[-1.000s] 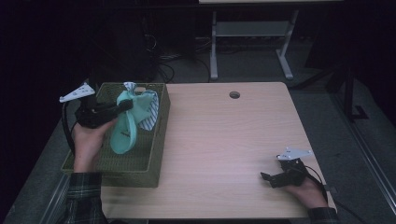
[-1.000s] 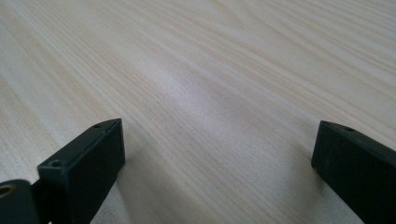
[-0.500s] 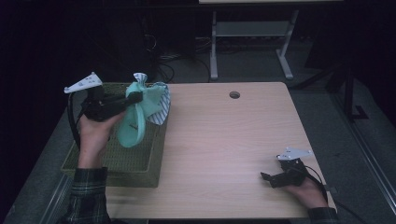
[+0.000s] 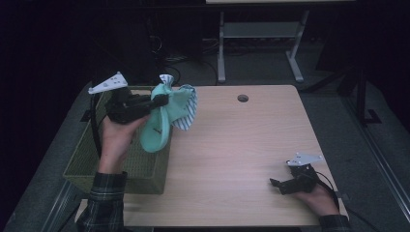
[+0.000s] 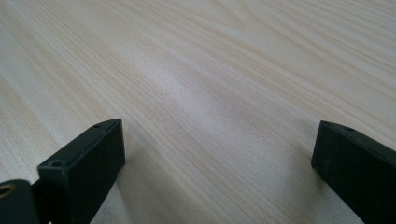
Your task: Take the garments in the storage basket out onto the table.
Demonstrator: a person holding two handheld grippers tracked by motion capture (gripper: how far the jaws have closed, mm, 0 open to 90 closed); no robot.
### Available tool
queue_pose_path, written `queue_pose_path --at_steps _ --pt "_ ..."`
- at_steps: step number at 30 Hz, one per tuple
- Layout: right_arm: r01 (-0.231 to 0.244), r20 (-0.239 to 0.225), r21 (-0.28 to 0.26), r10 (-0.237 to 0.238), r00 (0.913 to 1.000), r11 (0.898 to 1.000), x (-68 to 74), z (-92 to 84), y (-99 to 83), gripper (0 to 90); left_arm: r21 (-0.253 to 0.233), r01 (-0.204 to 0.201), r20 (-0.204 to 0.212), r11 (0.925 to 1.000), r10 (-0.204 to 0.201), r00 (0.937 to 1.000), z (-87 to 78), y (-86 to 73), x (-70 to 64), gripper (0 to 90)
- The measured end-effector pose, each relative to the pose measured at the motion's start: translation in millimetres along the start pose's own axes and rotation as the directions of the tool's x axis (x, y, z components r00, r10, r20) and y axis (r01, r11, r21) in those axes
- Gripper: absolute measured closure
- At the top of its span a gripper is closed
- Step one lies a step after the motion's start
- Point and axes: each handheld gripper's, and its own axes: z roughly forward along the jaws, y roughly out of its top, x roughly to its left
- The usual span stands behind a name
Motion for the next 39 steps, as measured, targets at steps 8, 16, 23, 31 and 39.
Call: queue_pose_path --at_steps 8,16,23,31,39 --pt "0.0 0.0 0.0 0.0 1.0 1.0 0.0 0.0 0.0 2.5 0.015 -0.013 0.043 0.9998 0.013 0.999 22.0 -2.0 -15.1 78.1" --pt "-0.001 0.0 0.001 0.001 1.0 1.0 0.1 -0.1 0.0 2.5 0.032 -0.006 0.088 0.9995 0.003 0.9961 46.9 -13.7 -25.8 78.1" --pt "-0.004 -0.001 0.0 0.004 1.0 1.0 0.3 -0.1 0.1 2.4 0.047 0.004 0.106 0.9989 -0.009 0.9943 64.2 -26.5 -31.4 78.2" --pt "-0.003 -0.001 0.0 0.003 1.0 1.0 0.3 0.0 0.1 2.4 0.057 0.007 0.116 0.9983 -0.013 0.9932 84.2 -47.7 -39.1 78.1" --pt "-0.003 -0.001 -0.001 0.003 1.0 1.0 0.2 0.0 0.0 2.4 0.087 0.015 0.128 0.9961 -0.026 0.9915 106.2 -68.0 -44.5 77.9"
